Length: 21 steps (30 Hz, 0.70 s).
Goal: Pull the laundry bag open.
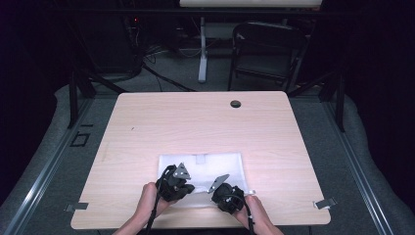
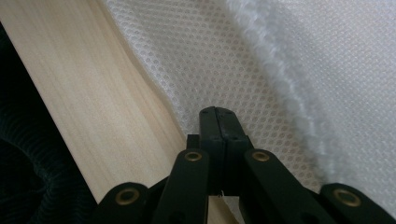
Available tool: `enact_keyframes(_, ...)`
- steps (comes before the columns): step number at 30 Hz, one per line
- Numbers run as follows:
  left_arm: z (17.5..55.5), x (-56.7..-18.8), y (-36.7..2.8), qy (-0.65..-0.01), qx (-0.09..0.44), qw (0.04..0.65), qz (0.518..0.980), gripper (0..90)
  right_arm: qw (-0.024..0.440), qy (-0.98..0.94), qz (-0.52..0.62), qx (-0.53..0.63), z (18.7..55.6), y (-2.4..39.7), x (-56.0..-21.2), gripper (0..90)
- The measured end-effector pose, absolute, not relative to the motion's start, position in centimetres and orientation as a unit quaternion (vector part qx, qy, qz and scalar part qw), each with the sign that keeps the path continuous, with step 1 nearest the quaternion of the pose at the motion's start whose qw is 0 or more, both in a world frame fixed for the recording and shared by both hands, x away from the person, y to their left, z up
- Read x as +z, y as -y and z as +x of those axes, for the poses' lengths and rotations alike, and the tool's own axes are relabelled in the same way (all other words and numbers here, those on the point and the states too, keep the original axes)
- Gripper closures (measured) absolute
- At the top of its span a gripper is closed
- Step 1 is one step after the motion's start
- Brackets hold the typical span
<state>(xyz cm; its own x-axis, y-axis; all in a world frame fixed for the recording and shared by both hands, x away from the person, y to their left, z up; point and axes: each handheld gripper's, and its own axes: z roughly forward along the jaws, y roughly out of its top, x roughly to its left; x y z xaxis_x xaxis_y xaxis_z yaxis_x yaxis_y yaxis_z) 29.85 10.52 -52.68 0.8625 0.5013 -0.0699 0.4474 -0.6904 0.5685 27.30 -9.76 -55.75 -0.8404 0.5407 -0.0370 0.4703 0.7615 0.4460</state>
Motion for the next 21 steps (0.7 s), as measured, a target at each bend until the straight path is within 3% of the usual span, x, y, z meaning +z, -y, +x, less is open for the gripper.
enact_keyframes(21, 31.6, -50.9, -11.2, -0.281, 0.052, 0.306, 0.908, 89.4, 0.077, -0.938, 0.266, 0.208, 27.2, 9.9, -55.7, 90.0)
